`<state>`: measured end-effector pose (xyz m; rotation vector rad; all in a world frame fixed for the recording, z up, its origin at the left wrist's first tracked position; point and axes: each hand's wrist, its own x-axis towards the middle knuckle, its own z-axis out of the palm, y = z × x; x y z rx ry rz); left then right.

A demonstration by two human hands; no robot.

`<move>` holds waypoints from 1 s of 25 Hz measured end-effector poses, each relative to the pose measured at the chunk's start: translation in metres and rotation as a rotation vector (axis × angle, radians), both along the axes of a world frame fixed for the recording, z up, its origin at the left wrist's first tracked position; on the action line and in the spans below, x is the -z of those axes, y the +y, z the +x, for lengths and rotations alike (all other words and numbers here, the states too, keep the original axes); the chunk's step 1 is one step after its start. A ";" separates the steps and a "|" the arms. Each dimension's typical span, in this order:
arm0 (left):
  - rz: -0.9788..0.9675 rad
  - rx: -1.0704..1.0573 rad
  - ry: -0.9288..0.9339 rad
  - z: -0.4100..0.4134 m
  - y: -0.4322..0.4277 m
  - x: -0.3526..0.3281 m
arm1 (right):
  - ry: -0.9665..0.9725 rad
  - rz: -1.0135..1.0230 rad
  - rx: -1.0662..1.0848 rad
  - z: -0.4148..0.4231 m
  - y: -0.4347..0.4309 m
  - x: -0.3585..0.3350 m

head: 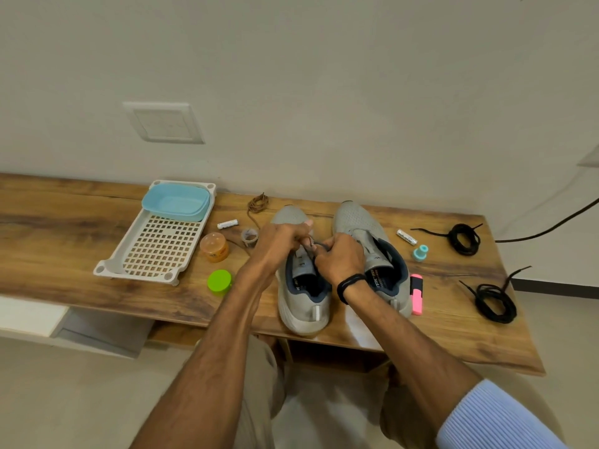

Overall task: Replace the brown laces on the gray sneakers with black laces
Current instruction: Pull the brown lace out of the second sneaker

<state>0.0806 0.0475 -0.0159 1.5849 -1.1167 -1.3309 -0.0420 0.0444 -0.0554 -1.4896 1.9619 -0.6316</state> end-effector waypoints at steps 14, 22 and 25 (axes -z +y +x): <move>-0.141 -0.214 0.075 0.014 -0.003 -0.002 | 0.027 -0.008 -0.005 0.005 0.002 0.001; -0.204 -0.578 1.118 0.039 -0.005 -0.007 | 0.033 0.008 0.007 0.002 0.000 0.000; -0.160 -0.729 0.972 0.045 -0.005 -0.006 | 0.046 -0.025 0.027 0.001 0.002 -0.002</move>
